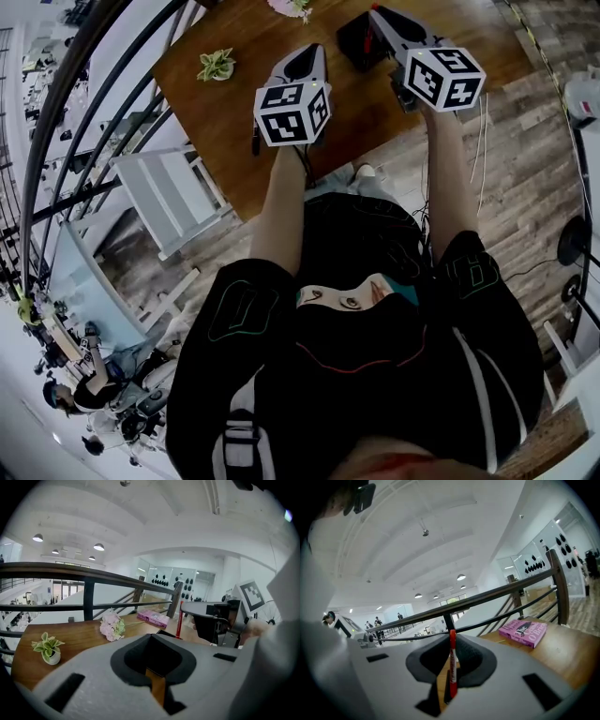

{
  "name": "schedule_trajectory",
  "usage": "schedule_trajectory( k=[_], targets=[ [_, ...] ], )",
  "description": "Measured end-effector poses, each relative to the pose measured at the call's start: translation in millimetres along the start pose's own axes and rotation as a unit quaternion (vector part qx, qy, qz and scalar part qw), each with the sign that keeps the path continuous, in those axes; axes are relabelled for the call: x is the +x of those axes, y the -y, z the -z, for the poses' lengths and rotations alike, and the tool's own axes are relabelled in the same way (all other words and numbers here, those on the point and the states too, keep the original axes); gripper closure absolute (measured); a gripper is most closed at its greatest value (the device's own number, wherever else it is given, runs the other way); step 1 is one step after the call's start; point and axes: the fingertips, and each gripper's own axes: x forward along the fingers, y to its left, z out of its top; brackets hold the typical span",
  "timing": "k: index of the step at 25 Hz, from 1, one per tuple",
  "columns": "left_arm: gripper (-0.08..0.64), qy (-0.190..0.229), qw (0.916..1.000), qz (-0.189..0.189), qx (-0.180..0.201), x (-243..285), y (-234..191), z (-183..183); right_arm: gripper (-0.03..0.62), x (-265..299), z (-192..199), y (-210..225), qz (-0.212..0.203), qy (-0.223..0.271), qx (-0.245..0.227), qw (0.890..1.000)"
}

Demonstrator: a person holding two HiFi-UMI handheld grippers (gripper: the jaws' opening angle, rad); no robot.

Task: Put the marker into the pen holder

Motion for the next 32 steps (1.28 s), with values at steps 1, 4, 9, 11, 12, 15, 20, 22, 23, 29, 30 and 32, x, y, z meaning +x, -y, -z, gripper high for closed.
schedule_trajectory(
  k=[1, 4, 9, 11, 12, 15, 20, 22, 23, 29, 30, 32],
  targets=[
    [0.551, -0.002, 1.0000, 0.001, 0.000, 1, -1, 1, 0.549, 1, 4, 2, 0.002, -0.004, 0.002, 1.000],
    [0.551, -0.006, 1.0000, 0.005, -0.001, 6, -3, 4, 0.549, 6, 19, 5, 0.007, -0.016, 0.008, 1.000],
    [0.551, -0.013, 0.9998, 0.009, -0.010, 10, -3, 11, 0.548, 9, 42, 9, 0.017, -0.042, 0.013, 0.999],
    [0.551, -0.016, 0.9997, 0.010, -0.016, 10, -3, 15, 0.548, 9, 50, 12, 0.025, -0.055, 0.014, 0.998],
    [0.551, -0.018, 0.9996, 0.010, -0.018, 11, -3, 17, 0.548, 10, 55, 14, 0.027, -0.061, 0.015, 0.998],
    [0.551, -0.024, 0.9994, 0.011, -0.023, 13, -3, 25, 0.548, 11, 68, 21, 0.035, -0.082, 0.013, 0.996],
    [0.551, -0.021, 0.9990, 0.010, -0.038, 4, -7, 29, 0.548, 12, 83, 19, 0.045, -0.118, 0.002, 0.992],
    [0.551, -0.015, 0.9987, 0.009, -0.048, 2, -6, 29, 0.546, 10, 87, 18, 0.047, -0.129, -0.007, 0.991],
    [0.551, -0.013, 0.9986, 0.009, -0.051, 2, -5, 29, 0.541, 10, 88, 19, 0.046, -0.134, -0.013, 0.990],
    [0.551, 0.004, 0.9972, 0.013, -0.073, -6, -1, 32, 0.507, 2, 86, 20, 0.061, -0.136, -0.013, 0.989],
    [0.551, 0.008, 0.9969, 0.012, -0.077, -9, -1, 32, 0.508, -2, 84, 18, 0.064, -0.129, -0.004, 0.990],
    [0.551, 0.012, 0.9967, 0.008, -0.080, -14, -3, 33, 0.516, -8, 83, 13, 0.066, -0.118, 0.010, 0.991]
  ],
)
